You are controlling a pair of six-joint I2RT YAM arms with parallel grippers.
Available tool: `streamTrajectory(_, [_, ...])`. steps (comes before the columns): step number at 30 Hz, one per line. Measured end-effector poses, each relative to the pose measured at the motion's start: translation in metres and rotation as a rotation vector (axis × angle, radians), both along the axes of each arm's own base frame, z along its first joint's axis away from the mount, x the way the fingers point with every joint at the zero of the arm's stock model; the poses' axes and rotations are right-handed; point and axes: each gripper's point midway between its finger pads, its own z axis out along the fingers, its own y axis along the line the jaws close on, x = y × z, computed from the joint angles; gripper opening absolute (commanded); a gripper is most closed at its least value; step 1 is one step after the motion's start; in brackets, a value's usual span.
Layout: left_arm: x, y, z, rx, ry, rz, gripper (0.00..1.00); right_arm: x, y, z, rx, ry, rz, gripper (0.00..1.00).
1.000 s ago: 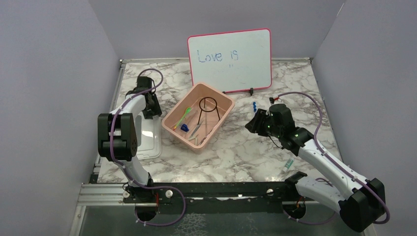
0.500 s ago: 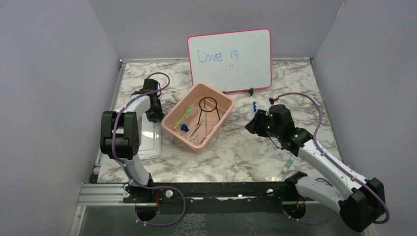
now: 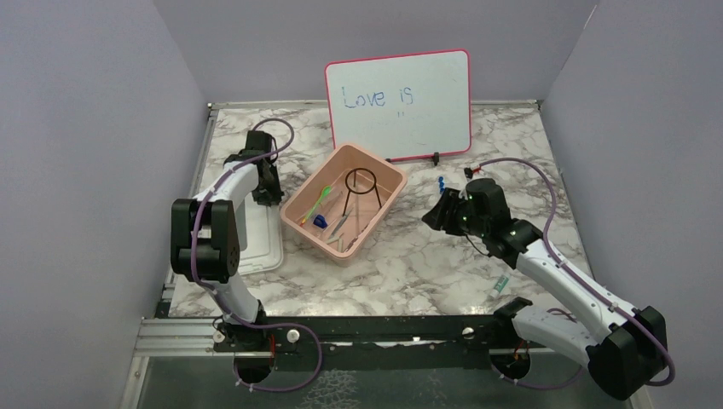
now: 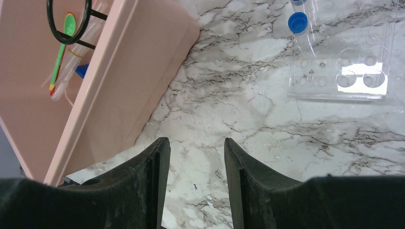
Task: Organize the chemistry lab equipment
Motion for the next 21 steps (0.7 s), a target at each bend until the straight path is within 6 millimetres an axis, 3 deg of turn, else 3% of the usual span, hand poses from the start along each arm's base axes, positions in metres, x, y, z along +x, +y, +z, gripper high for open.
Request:
streamTrajectory(7, [0.024, -0.009, 0.050, -0.033, -0.146, -0.073, 0.00, 0.007, 0.013, 0.019, 0.030, -0.020, 0.044, 0.50])
streamTrajectory(21, [0.048, -0.016, 0.108, -0.028, -0.300, -0.292, 0.00, 0.017, 0.040, 0.038, 0.099, -0.014, 0.139, 0.50])
